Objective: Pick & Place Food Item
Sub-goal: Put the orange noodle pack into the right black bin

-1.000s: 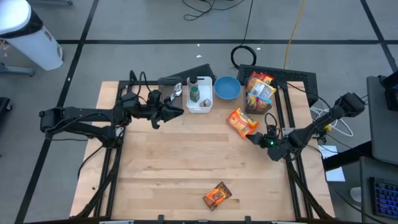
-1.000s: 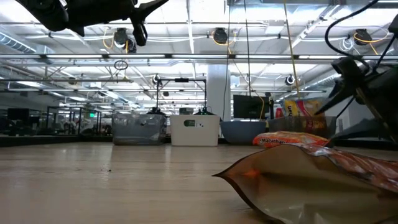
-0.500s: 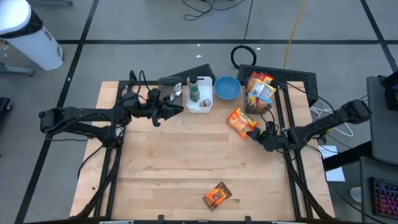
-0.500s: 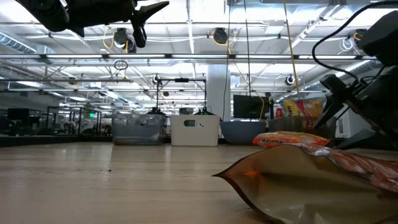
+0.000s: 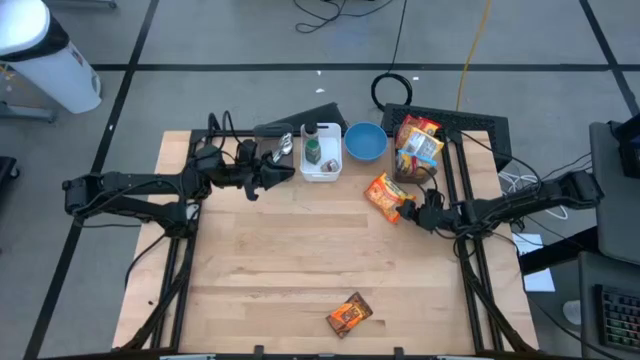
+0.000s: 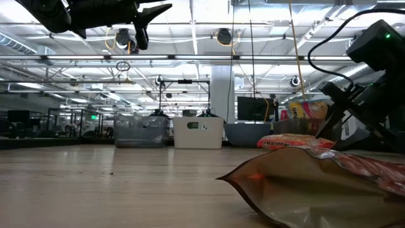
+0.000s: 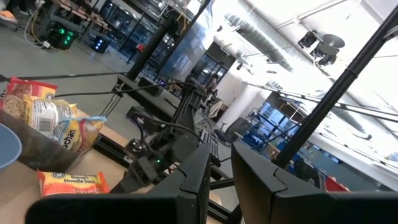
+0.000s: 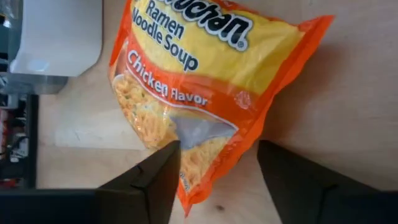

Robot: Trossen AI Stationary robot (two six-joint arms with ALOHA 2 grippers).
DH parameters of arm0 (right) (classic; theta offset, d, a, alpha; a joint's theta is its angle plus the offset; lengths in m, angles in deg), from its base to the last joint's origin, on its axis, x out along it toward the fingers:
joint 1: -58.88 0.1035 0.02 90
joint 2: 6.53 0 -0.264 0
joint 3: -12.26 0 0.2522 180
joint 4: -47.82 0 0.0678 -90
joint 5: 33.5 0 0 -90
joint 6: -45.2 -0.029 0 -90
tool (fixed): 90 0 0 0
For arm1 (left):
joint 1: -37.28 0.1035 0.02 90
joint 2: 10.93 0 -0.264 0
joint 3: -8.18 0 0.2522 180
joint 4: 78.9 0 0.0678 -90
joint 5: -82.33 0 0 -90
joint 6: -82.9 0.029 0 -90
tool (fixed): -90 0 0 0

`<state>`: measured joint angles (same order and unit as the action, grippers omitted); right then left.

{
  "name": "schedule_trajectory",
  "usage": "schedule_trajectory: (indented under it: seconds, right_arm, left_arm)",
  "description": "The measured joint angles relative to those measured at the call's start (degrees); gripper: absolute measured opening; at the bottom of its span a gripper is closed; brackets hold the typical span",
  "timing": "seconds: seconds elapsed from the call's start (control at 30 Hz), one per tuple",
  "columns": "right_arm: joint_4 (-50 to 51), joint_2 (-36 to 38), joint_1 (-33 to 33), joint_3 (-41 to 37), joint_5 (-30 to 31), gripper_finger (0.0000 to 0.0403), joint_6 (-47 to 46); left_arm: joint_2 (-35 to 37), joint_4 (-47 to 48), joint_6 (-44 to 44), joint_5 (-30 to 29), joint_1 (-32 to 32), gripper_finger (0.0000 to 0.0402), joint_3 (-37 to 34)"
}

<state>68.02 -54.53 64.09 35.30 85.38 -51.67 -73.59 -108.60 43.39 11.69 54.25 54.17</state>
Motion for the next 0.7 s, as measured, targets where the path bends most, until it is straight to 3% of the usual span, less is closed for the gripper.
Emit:
schedule_trajectory:
  seconds: [0.43,0.7]
  right_arm:
    - [-4.72,-0.09,-4.52,-0.09,-0.65,0.0014,7.76]
    - [-14.15,-0.07,-4.50,0.26,-2.39,0.0001,14.87]
  left_arm:
    - [0.02,0.42,0.76,0.00,0.00,0.0072,0.00]
    - [0.02,0.44,0.40,0.00,0.00,0.0072,0.00]
